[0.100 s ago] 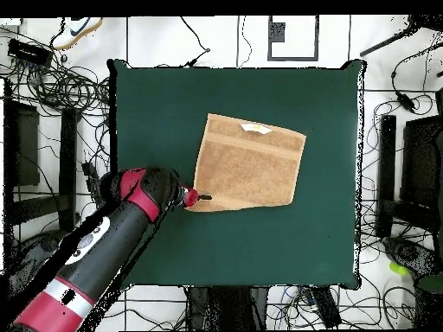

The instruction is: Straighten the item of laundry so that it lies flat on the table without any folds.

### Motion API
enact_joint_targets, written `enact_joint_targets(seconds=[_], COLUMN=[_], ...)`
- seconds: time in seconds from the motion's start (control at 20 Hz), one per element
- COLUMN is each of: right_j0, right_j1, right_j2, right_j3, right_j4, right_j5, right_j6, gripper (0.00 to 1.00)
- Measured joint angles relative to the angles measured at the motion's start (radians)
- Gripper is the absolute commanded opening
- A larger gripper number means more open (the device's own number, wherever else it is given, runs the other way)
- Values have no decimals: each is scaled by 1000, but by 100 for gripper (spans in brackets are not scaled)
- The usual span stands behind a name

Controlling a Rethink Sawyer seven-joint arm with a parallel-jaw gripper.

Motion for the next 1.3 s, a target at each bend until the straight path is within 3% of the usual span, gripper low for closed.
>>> enact_joint_targets(seconds=[0.25,0.55,0.6,0.85,0.95,1.05,1.1,1.3], right_j0=[-36,-171,-245,-418,-545,-613,-704,-822], right_j1=[-92,-230,-286,-396,-458,-486,-517,-554], right_j2=[99,244,297,382,425,446,473,515], right_j3=[69,161,189,223,220,214,201,178], right_j4=[-9,-52,-90,-199,-287,-331,-390,-467], right_j5=[-148,-319,-353,-362,-363,-362,-362,-352], right_j6=[0,0,0,-11,-22,-27,-38,-66], gripper=[100,100,100,100,100,100,100,100])
